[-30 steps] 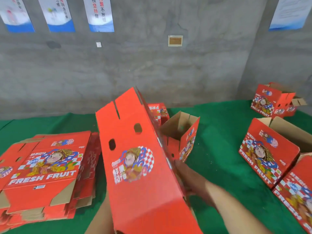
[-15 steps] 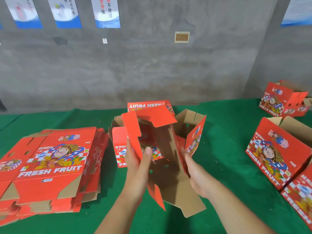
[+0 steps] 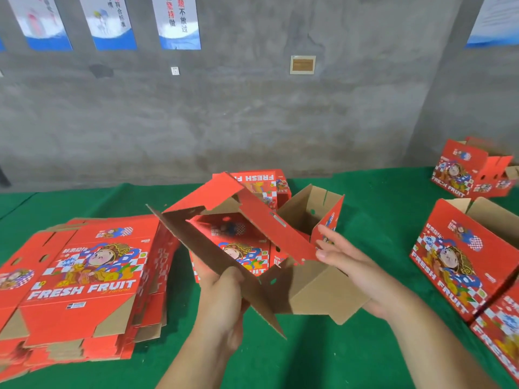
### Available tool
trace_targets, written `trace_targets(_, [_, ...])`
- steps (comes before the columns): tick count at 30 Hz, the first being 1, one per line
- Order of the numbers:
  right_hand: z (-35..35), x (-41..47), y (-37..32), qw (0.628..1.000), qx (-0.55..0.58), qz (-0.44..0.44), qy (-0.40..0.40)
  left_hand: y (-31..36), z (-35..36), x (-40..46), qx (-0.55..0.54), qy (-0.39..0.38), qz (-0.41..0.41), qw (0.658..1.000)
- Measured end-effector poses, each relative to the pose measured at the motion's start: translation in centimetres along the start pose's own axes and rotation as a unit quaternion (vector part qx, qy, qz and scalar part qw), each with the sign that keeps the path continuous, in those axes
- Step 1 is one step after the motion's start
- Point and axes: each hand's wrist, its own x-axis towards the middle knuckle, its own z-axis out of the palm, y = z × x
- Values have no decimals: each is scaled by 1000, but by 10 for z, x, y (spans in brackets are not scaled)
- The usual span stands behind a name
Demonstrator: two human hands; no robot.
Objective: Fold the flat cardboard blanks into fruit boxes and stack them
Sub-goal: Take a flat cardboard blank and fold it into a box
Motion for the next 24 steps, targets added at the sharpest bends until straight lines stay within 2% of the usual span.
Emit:
trace_targets(2, [-1, -4, 0, 995, 104, -4, 6, 2, 5, -5, -29, 1, -1, 1000])
trace_targets(3, [0, -7, 0, 977, 213, -15, -2, 3, 7, -6, -38, 6, -8, 999])
trace_targets(4, [1, -11, 0, 943, 330, -36, -6, 3, 8, -5, -47, 16, -17, 999])
trace_targets(5, [4, -16, 2, 917, 394, -66, -8, 4, 9, -4, -59, 30, -27, 997])
trace_targets(6, [12, -19, 1, 909, 405, -96, -8, 6, 11, -5, -74, 44, -37, 996])
trace_targets(7, [20, -25, 4, 920, 371, -129, -2, 7, 13, -7, -91, 54, -45, 993])
trace_targets(10, [51, -32, 18, 965, 153, -211, 14, 2, 24, -17, -124, 32, -63, 990])
trace_targets(11, [58, -34, 27, 968, 92, -233, 25, -3, 28, -21, -123, 9, -62, 990])
trace_targets(13, [63, -39, 40, 962, 66, -253, 73, -11, 34, -27, -116, -38, -54, 991])
trace_targets(14, [60, -38, 40, 959, 86, -246, 108, -13, 35, -29, -109, -59, -52, 991])
trace_targets(16, [48, -29, 39, 966, 90, -180, 165, -14, 35, -31, -106, -86, -62, 989])
trace_targets(19, [34, -17, 44, 985, -46, -89, 144, -26, 30, -27, -129, -64, -126, 982])
trace_targets(22, [27, -5, 58, 974, -117, -86, 175, -47, 14, -19, -134, -56, -179, 973])
trace_targets(24, [22, -3, 67, 974, -144, -66, 164, -59, -6, -8, -88, -11, -179, 980])
